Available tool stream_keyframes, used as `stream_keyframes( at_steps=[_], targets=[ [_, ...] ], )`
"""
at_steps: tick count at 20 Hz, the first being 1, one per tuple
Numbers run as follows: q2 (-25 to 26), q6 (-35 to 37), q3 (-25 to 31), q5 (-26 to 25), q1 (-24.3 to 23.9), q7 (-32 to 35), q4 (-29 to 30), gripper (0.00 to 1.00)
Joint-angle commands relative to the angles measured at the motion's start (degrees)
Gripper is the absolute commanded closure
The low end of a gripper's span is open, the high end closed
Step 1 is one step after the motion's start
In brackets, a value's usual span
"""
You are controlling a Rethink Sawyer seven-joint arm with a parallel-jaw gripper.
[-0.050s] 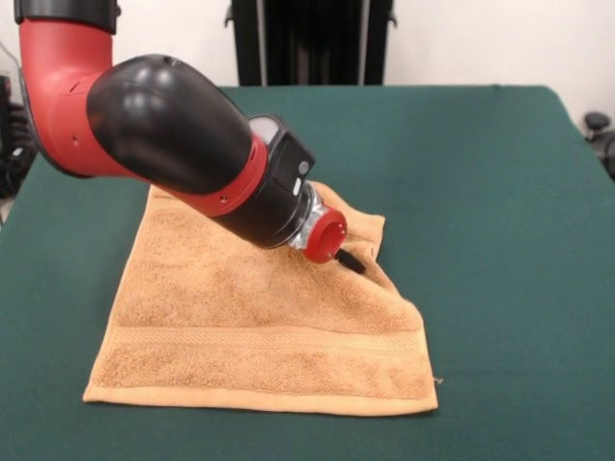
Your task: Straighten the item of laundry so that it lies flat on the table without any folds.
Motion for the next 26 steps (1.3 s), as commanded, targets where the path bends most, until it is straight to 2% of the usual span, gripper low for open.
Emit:
stream_keyframes(
  at_steps=[1, 6, 8, 13, 22, 26],
  targets=[
    [7.3, -4.7, 4.4, 1.8, 3.0, 3.3, 9.0, 0.0],
    [7.3, -7.0, 4.2, 2.7, 3.9, 5.5, 10.6, 0.0],
    [6.8, -6.5, 2.4, 1.4, 5.9, 6.8, 9.3, 0.0],
    [6.4, -0.4, -2.8, -1.5, 10.6, 9.3, 4.6, 0.0],
    [6.1, 0.2, -6.9, -0.9, 13.5, 9.6, 4.1, 0.0],
    [5.2, -0.1, -9.5, -2.2, 14.3, 8.9, 4.5, 0.0]
  ],
)
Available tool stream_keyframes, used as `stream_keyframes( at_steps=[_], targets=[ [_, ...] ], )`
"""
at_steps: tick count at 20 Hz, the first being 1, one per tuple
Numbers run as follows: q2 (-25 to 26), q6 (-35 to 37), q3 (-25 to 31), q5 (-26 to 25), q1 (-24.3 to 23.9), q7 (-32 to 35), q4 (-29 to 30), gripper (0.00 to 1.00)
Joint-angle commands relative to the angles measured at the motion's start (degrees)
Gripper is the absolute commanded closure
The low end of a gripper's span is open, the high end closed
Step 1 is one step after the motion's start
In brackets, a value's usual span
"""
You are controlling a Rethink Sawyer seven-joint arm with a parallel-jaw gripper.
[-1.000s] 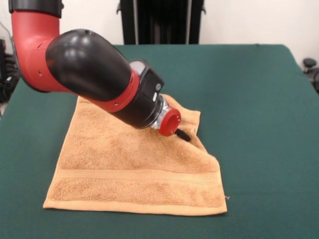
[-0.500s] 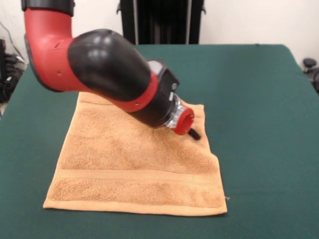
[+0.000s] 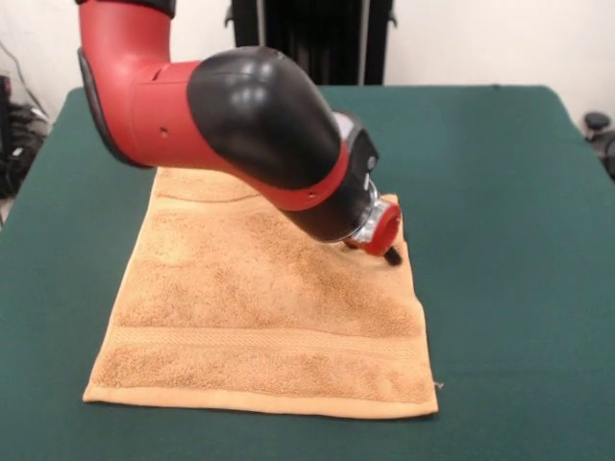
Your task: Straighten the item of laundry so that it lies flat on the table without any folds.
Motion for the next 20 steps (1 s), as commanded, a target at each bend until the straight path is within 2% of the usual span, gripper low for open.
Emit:
stream_keyframes(
  at_steps=[1, 6, 10, 14, 20],
  targets=[
    [6.5, -0.2, -2.8, -3.3, 4.6, 8.2, 5.1, 0.0],
    [6.6, -1.6, -3.8, -4.1, 3.8, 5.5, 6.5, 0.0],
    [4.2, -0.2, -4.1, -4.8, 3.1, 3.5, 9.4, 0.0],
    [1.2, 0.3, -3.9, -5.0, 1.4, 1.2, 14.1, 0.0],
    [-0.7, -3.3, -2.3, -3.8, -1.5, 0.4, 21.7, 0.0]
  ],
)
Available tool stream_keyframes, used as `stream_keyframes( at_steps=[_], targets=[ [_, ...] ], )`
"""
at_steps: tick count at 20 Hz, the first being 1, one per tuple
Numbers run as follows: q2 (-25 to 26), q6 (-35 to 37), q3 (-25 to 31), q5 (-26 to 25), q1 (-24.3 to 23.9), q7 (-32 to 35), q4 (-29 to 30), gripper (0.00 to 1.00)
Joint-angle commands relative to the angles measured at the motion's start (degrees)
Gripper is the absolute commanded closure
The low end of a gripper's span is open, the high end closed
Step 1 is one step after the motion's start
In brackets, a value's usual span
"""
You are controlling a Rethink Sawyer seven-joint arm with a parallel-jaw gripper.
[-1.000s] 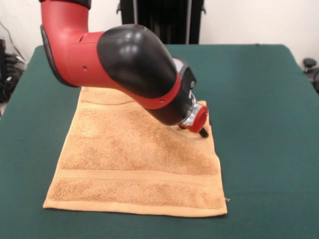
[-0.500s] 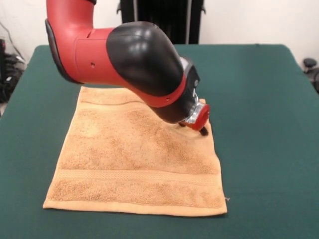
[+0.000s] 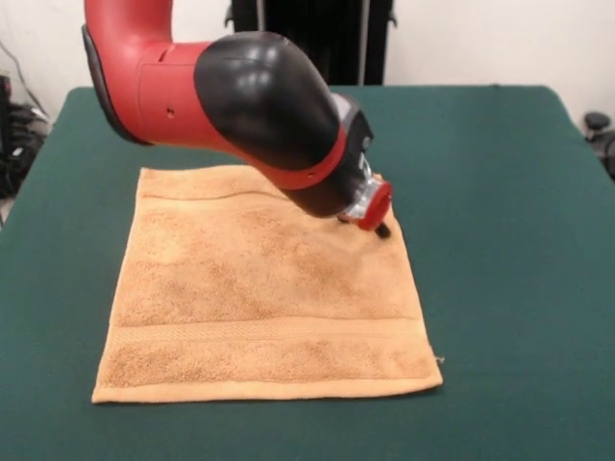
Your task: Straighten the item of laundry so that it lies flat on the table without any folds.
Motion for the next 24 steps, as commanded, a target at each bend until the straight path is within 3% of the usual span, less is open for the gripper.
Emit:
stream_keyframes(
  at_steps=[1, 9, 24],
  targets=[
    [1.6, -3.6, 0.4, -3.3, -1.5, 0.7, 16.3, 0.0],
    [2.2, -8.2, 2.2, -2.2, -2.6, 2.0, 20.3, 0.0],
    [5.4, -8.8, 1.0, -5.7, -2.4, -1.2, 13.6, 0.0]
  ],
)
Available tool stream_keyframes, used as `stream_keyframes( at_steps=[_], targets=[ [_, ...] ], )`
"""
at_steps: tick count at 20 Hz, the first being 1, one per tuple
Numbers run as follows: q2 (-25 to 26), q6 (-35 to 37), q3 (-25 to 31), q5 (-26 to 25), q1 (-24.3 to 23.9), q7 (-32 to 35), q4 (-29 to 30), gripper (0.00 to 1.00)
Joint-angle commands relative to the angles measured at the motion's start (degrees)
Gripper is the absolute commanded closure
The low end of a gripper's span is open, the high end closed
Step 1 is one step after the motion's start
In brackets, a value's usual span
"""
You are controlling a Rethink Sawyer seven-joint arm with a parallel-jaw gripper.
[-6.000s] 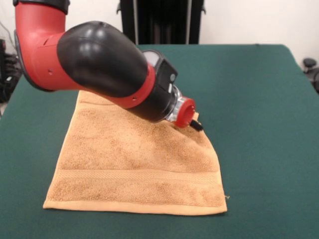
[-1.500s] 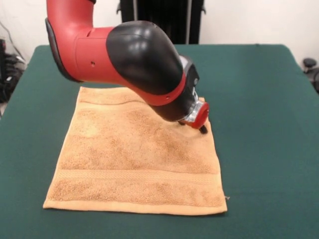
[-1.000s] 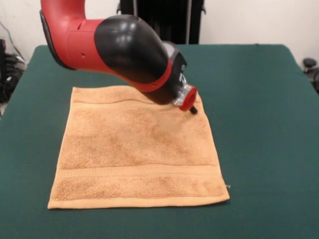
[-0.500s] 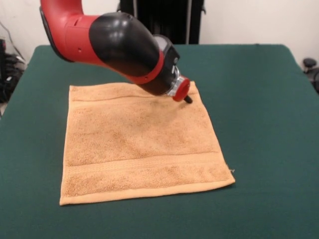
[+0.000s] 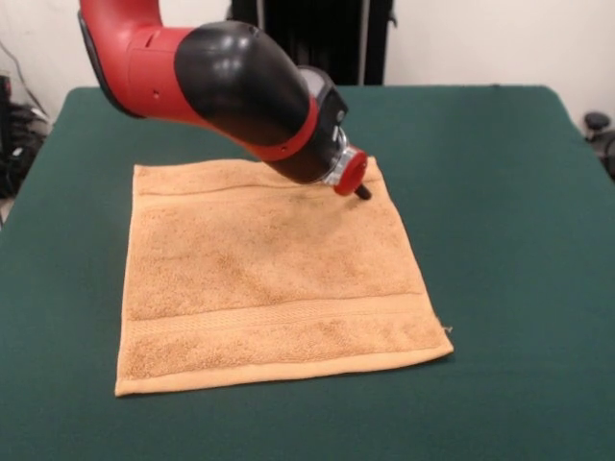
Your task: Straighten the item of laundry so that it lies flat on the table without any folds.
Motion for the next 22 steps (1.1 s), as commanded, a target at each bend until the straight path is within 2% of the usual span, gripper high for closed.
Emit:
stream_keyframes(
  at_steps=[1, 5, 10, 16, 22],
  targets=[
    [6.9, -6.8, 0.9, -6.7, 1.8, -1.8, 2.4, 0.0],
    [6.0, -10.2, -1.6, -11.6, 3.6, -2.3, -0.6, 0.0],
    [4.2, -8.3, -1.6, -13.0, 3.4, -1.7, -0.5, 0.0],
    [1.5, -4.9, 0.5, -11.4, 2.5, -1.0, 2.3, 0.0],
    [-5.7, 3.4, 2.4, -8.7, 2.3, -0.2, 5.9, 0.0]
  ],
)
